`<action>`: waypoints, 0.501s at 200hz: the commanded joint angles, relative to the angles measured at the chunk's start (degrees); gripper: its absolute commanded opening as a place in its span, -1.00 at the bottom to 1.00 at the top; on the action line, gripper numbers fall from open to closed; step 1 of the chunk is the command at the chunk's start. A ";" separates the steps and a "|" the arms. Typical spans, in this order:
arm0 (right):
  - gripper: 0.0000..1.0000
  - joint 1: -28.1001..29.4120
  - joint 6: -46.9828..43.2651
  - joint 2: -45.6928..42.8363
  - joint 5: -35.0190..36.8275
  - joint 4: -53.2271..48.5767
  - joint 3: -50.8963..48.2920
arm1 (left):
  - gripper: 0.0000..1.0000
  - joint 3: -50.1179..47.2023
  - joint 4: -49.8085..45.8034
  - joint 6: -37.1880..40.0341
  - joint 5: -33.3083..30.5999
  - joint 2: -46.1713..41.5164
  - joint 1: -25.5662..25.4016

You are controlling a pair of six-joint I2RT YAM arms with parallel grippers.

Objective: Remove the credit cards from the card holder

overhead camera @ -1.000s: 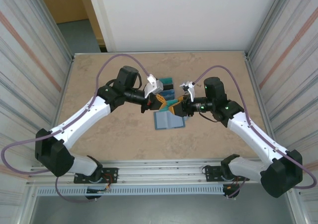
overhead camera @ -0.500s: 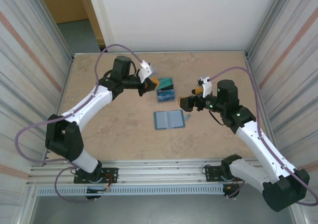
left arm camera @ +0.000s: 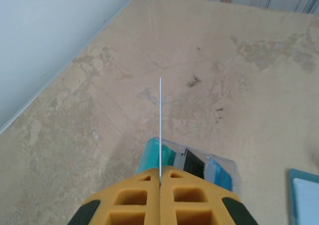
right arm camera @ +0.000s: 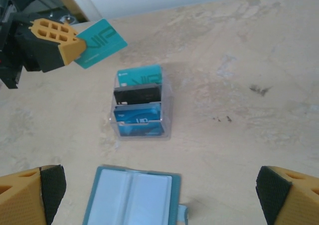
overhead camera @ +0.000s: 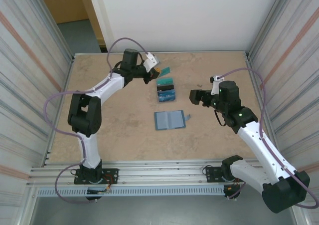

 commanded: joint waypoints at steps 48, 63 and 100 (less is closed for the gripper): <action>0.98 -0.19 3.49 -1.92 3.14 -2.51 -0.14 | -1.00 7.53 -2.80 5.66 1.69 6.32 0.06; 0.98 -0.19 3.84 -1.84 3.13 -2.61 -0.15 | -1.00 8.18 -3.36 6.36 1.89 8.16 -0.03; 0.98 -0.24 4.56 -2.03 3.66 -3.00 -0.06 | -1.00 9.56 -5.56 8.72 2.11 10.67 -0.78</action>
